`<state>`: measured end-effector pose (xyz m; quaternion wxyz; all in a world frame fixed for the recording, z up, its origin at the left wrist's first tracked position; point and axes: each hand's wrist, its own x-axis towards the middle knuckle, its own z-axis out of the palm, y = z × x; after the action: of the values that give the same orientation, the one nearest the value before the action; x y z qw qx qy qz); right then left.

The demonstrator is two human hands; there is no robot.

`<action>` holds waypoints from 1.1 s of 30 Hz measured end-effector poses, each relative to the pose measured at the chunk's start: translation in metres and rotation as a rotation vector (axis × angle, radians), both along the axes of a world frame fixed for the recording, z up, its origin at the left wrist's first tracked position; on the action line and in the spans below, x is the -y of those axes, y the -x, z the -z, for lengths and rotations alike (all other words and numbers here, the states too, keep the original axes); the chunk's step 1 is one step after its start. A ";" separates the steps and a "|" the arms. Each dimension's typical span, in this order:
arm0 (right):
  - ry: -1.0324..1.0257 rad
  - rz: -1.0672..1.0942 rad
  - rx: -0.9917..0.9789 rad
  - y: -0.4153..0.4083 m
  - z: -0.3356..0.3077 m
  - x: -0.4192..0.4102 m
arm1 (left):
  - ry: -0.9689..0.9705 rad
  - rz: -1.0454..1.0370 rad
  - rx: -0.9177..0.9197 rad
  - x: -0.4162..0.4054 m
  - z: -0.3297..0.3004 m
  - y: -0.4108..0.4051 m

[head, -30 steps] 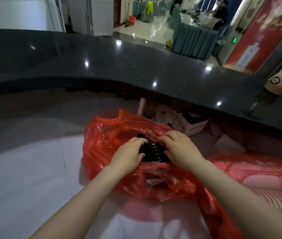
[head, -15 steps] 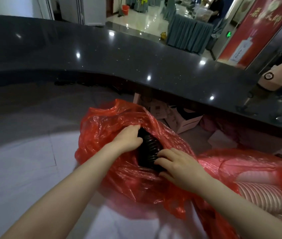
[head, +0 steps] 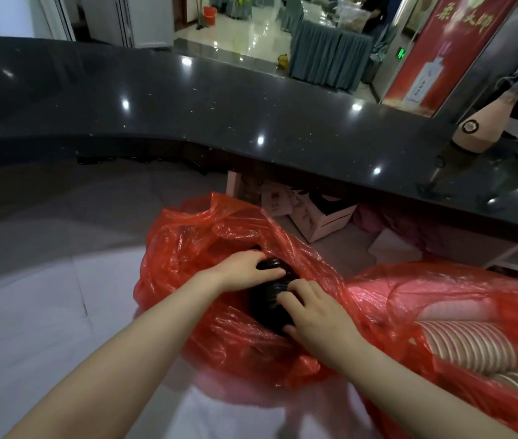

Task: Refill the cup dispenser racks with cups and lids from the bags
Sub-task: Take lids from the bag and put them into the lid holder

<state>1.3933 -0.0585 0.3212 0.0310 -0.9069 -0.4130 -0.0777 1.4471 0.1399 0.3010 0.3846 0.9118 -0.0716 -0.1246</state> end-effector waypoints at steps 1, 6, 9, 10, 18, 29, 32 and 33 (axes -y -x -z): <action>-0.031 0.018 0.015 -0.002 0.004 0.000 | 0.001 0.010 0.009 0.000 0.001 0.001; -0.093 0.160 -0.034 -0.006 0.009 0.001 | 0.017 0.040 0.048 -0.003 0.011 0.008; -0.046 0.185 -0.148 -0.007 0.009 0.003 | 0.124 0.003 0.009 -0.009 0.011 0.012; -0.015 0.184 -0.187 -0.009 0.010 0.005 | 0.171 -0.015 -0.015 -0.011 0.009 0.013; 0.071 0.105 -0.199 -0.024 0.015 0.009 | 0.217 0.076 -0.074 -0.014 0.015 0.034; 0.112 -0.166 -0.169 -0.026 0.018 0.000 | 0.275 0.124 -0.078 -0.012 0.007 0.044; 0.073 -0.130 -0.219 -0.032 0.015 0.000 | 0.207 0.028 -0.034 -0.012 0.008 0.047; 0.060 -0.106 -0.228 -0.033 0.014 0.001 | 0.200 -0.030 -0.007 -0.010 0.007 0.048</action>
<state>1.4258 -0.0591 0.3075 0.0547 -0.8872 -0.4564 0.0399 1.3989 0.1501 0.2936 0.4756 0.8695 -0.0687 -0.1143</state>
